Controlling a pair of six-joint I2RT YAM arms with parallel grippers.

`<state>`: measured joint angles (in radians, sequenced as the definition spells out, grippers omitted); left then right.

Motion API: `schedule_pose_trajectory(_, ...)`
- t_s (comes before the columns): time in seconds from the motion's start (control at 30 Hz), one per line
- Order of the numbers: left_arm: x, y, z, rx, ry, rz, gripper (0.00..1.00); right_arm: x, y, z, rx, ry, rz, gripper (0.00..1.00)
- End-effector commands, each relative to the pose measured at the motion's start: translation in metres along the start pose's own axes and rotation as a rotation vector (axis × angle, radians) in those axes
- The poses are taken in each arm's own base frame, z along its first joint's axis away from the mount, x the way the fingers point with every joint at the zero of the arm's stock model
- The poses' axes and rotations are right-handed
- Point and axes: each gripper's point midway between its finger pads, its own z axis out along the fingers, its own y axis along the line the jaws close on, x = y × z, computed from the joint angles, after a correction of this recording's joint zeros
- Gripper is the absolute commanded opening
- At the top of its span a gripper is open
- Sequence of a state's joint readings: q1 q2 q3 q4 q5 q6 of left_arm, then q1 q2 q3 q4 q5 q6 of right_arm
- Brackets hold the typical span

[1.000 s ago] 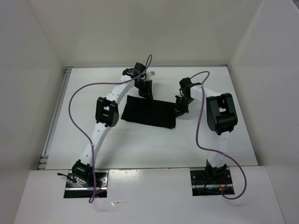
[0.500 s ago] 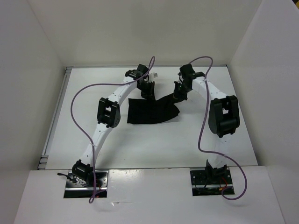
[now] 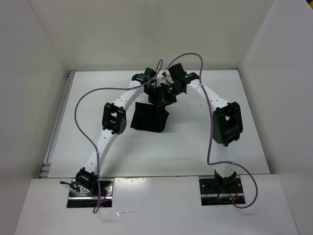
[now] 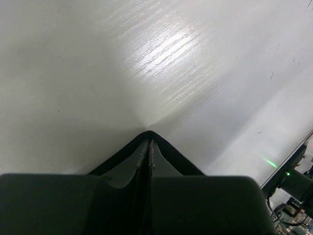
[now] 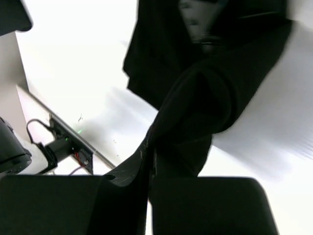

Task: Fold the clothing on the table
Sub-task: Fold the skirt

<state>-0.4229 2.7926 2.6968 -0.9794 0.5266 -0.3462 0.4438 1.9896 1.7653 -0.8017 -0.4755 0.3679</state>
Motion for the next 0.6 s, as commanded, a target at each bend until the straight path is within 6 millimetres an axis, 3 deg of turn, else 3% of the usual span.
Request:
schedule_pose_trajectory(0.0,0.001,0.012,-0.004,-0.072,-0.003,-0.025,0.07,0.006,0.026,0.007,-0.066,0.037,-0.049,0.00)
schedule_pose_trajectory(0.1,-0.026,0.013,-0.043,-0.101,-0.098,-0.018,0.12,0.008,0.024,0.009,-0.043,0.041,-0.051,0.00)
schedule_pose_trajectory(0.23,-0.052,0.019,-0.116,-0.178,-0.223,-0.033,0.17,0.009,0.020,0.009,-0.017,0.042,-0.045,0.00)
schedule_pose_trajectory(0.27,-0.056,0.037,-0.133,-0.240,-0.251,-0.049,0.17,0.009,0.019,0.009,-0.017,0.042,-0.054,0.00)
schedule_pose_trajectory(0.33,-0.062,0.045,-0.167,-0.300,-0.306,-0.066,0.17,0.009,0.019,0.009,-0.017,0.042,-0.055,0.00)
schedule_pose_trajectory(0.37,-0.056,0.069,-0.175,-0.347,-0.300,-0.110,0.17,0.008,0.019,0.012,-0.016,0.043,-0.054,0.00)
schedule_pose_trajectory(0.47,-0.050,0.095,-0.204,-0.418,-0.336,-0.147,0.16,0.002,0.020,0.014,-0.018,0.040,-0.056,0.00)
schedule_pose_trajectory(0.5,-0.028,0.121,-0.197,-0.453,-0.279,-0.203,0.12,-0.001,0.021,0.016,-0.018,0.041,-0.055,0.00)
schedule_pose_trajectory(0.53,-0.027,0.122,-0.207,-0.455,-0.306,-0.204,0.10,-0.005,0.024,0.014,-0.023,0.028,-0.062,0.00)
schedule_pose_trajectory(0.57,-0.017,0.128,-0.205,-0.446,-0.291,-0.221,0.09,-0.004,0.026,0.019,-0.025,0.036,-0.068,0.00)
